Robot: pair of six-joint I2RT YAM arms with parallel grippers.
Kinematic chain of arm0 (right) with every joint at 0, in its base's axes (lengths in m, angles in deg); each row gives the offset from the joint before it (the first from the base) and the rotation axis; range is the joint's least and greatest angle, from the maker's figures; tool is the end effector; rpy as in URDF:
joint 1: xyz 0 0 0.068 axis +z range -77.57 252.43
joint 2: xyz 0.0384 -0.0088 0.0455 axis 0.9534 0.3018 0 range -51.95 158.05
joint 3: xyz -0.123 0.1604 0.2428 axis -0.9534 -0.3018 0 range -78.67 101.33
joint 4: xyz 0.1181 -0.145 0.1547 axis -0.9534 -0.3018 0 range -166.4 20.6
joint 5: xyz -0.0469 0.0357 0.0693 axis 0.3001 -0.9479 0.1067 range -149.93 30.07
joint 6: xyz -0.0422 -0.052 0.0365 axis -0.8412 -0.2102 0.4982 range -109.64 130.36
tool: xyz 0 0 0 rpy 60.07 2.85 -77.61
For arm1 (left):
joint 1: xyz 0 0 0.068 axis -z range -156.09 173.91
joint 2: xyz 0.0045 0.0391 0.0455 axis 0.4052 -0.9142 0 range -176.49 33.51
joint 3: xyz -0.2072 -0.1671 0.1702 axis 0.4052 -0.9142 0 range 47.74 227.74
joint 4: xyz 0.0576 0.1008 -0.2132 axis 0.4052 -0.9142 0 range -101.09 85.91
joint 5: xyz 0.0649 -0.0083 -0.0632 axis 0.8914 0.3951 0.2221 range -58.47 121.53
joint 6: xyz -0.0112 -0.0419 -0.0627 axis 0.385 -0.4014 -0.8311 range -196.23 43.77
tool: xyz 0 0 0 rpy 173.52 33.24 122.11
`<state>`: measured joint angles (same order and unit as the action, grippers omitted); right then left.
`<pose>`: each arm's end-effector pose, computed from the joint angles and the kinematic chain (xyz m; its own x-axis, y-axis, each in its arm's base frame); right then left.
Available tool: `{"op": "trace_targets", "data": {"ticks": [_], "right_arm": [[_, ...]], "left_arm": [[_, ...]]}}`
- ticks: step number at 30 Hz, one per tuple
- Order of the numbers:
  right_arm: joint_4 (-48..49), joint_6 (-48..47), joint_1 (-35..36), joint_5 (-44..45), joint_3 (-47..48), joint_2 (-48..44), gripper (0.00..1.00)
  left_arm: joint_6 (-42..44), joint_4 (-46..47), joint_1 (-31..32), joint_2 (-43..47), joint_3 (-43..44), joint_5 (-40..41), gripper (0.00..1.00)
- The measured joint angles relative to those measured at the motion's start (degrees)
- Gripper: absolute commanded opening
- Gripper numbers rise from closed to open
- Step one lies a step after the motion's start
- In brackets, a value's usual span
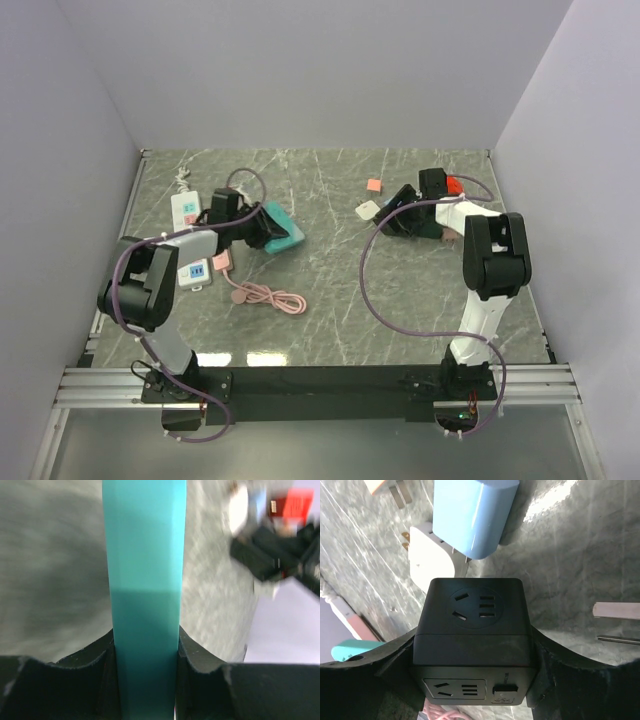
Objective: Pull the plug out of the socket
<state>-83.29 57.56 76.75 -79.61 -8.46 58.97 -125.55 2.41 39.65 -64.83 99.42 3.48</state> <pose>0.4150 0.0531 0.1904 -0.7469 0.6365 -0.1922 0.4160 0.6728 0.6117 0.3410 -0.1277 0.2117 -0.8486 -0.4562 -0.2680 -0.0894 0.6229 -0.7772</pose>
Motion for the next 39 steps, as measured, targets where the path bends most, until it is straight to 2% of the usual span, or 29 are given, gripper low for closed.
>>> {"op": "trace_targets", "data": {"ticks": [1, 2, 4, 5, 8, 11, 12, 14, 15, 18, 19, 20, 21, 22, 32, 39], "right_arm": [[0.63, 0.39, -0.24, 0.17, -0.26, -0.09, 0.55], [0.81, 0.59, -0.35, 0.26, -0.28, -0.09, 0.70], [1.09, 1.05, -0.42, 0.48, -0.28, -0.09, 0.88], [1.36, 1.22, -0.46, 0.50, -0.26, -0.17, 0.92], [0.98, 0.96, -0.92, 0.52, -0.26, -0.50, 0.93], [-0.07, 0.90, -1.57, -0.09, -0.26, -1.31, 0.94], [-0.48, 0.83, -1.64, -0.33, -0.26, -1.77, 0.95], [-1.55, 0.37, -1.73, -0.98, -0.26, -3.52, 0.95], [-2.10, 0.00, -1.73, -1.20, -0.22, -4.63, 0.95], [-4.15, -1.25, -1.73, -2.10, 0.44, -8.13, 0.96], [-5.09, -1.75, -1.73, -2.45, 1.07, -9.22, 0.96], [-5.55, -2.14, -1.73, -2.62, 1.53, -9.94, 0.96], [-6.16, -2.64, -1.73, -2.86, 2.19, -10.73, 0.96], [-6.69, -3.23, -1.73, -3.08, 2.71, -11.50, 0.96], [-11.02, -7.37, -1.73, -5.03, 3.39, -16.24, 0.98], [-13.42, -11.98, -1.73, -5.22, 3.52, -23.93, 0.98]], "left_arm": [[0.07, -0.74, -1.51, 0.39, 0.00, 0.59, 0.01], [0.09, -1.29, -2.99, 0.72, 0.00, 1.09, 0.01], [0.26, -2.62, -6.29, 1.36, 0.11, 2.21, 0.01], [0.50, -3.19, -7.82, 1.60, 0.22, 2.67, 0.01], [0.70, -4.74, -12.11, 1.81, 0.96, 3.56, 0.01], [0.87, -5.79, -15.89, 1.81, 1.49, 3.87, 0.07], [1.03, -5.95, -16.94, 1.81, 1.57, 3.82, 0.16], [1.16, -5.99, -18.82, 1.81, 1.60, 3.80, 0.25], [1.20, -5.97, -19.76, 1.81, 1.60, 3.78, 0.40], [1.73, -5.92, -21.81, 1.81, 1.60, 3.67, 0.64], [1.57, -5.88, -22.34, 1.90, 1.62, 3.67, 0.69], [1.84, -5.95, -22.88, 1.97, 1.68, 3.74, 0.78], [1.86, -5.88, -23.32, 1.99, 1.70, 3.67, 0.95], [2.05, -5.88, -23.71, 2.10, 1.73, 3.72, 0.99], [2.36, -9.14, -25.62, 4.70, 3.58, 3.85, 0.99], [5.20, -14.03, -25.62, 12.98, 3.98, 3.34, 0.99]]}}
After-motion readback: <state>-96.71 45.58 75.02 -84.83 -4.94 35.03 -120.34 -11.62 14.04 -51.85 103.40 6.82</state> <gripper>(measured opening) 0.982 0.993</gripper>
